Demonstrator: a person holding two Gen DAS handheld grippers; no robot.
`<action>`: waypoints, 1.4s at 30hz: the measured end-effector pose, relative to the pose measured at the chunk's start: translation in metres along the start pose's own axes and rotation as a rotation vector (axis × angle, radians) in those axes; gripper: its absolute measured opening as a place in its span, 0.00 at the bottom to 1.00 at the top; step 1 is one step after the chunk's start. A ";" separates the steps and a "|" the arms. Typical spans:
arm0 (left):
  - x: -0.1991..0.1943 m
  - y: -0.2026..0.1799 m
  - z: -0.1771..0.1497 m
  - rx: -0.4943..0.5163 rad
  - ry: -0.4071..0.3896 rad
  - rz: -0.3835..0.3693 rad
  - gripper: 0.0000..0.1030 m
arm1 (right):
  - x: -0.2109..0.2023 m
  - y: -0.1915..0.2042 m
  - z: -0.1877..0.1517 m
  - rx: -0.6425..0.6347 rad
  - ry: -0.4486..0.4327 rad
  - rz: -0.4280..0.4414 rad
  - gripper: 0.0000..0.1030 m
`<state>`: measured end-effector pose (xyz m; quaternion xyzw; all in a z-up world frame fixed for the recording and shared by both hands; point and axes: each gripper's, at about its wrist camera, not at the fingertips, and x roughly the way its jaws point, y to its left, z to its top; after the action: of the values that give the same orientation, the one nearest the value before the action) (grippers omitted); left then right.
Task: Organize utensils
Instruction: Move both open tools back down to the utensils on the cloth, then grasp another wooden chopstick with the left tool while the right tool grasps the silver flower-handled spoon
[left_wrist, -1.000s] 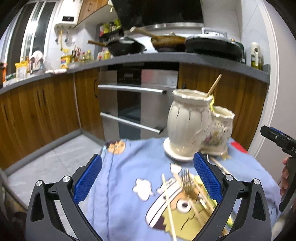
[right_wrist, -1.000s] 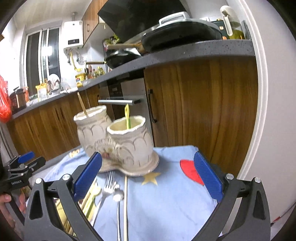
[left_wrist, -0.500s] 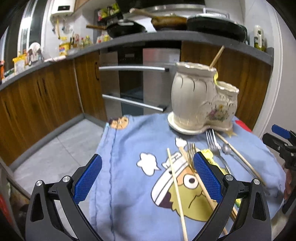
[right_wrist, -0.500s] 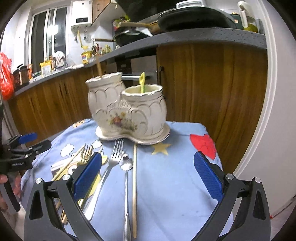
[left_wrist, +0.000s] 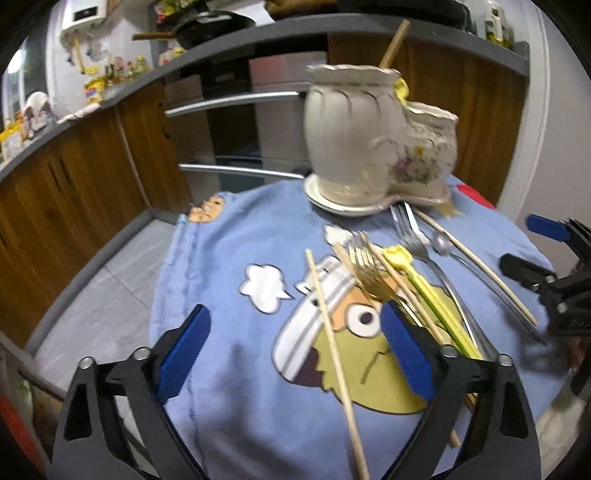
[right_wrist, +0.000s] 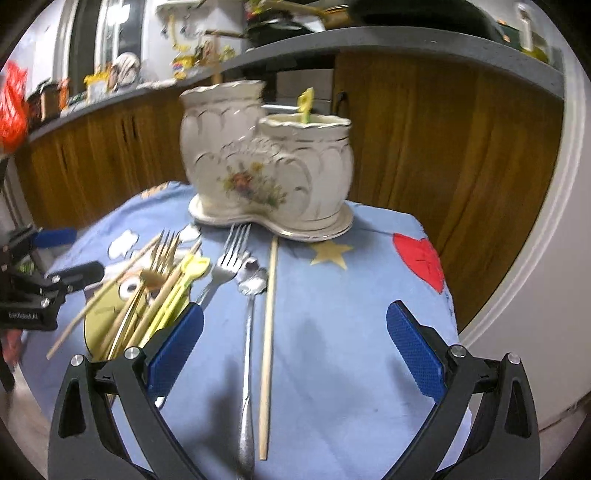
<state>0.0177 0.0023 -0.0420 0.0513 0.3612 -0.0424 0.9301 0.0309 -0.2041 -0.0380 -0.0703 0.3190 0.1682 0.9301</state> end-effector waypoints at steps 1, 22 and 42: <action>0.001 -0.002 0.000 0.006 0.011 -0.009 0.75 | 0.000 0.003 0.000 -0.015 0.005 0.002 0.85; 0.003 -0.013 -0.004 0.062 0.074 -0.095 0.23 | 0.037 0.028 0.007 -0.084 0.215 0.092 0.21; 0.022 -0.009 -0.003 0.049 0.084 -0.076 0.05 | 0.045 0.026 0.013 -0.048 0.198 0.123 0.03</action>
<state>0.0307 -0.0074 -0.0599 0.0622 0.4006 -0.0844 0.9102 0.0619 -0.1649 -0.0564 -0.0889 0.4087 0.2249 0.8800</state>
